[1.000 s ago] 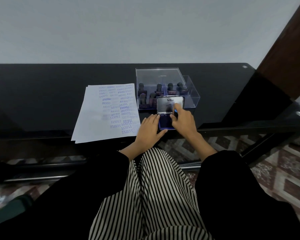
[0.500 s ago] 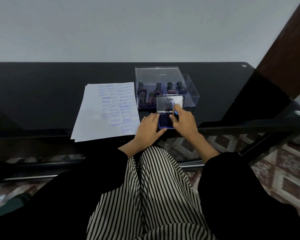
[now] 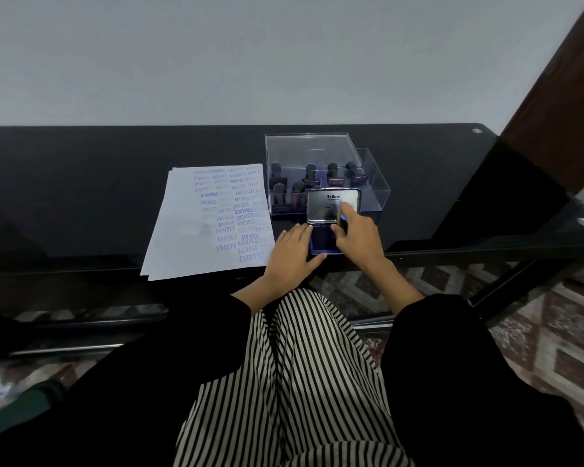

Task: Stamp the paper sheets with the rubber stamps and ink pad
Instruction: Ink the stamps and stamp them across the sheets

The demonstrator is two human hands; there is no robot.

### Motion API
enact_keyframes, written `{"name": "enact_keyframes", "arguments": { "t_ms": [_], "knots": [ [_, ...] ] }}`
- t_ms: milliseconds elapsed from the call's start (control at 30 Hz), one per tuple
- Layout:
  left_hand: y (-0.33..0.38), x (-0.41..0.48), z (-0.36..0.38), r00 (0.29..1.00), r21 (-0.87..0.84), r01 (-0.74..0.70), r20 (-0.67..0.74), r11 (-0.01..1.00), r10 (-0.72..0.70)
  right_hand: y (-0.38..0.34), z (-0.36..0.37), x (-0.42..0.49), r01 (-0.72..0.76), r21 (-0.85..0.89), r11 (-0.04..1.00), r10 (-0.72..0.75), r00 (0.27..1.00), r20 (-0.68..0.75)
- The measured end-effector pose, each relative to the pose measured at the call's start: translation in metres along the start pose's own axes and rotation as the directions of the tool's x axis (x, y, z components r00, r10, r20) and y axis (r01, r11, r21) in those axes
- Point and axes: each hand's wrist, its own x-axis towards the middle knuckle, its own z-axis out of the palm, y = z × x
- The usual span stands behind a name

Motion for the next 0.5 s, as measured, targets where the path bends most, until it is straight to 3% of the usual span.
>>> {"name": "enact_keyframes", "arguments": {
  "t_ms": [267, 500],
  "knots": [
    [-0.001, 0.0, -0.003, 1.0, -0.056, -0.01, -0.023, 0.998, 0.008, 0.0, -0.003, 0.002, -0.01, -0.042, 0.999, 0.012, 0.999, 0.035],
    [-0.02, 0.007, -0.031, 0.99, -0.225, -0.061, 0.11, 0.972, 0.088, -0.017, -0.005, 0.009, -0.035, -0.077, 0.996, 0.037, 0.999, 0.033]
  ]
}}
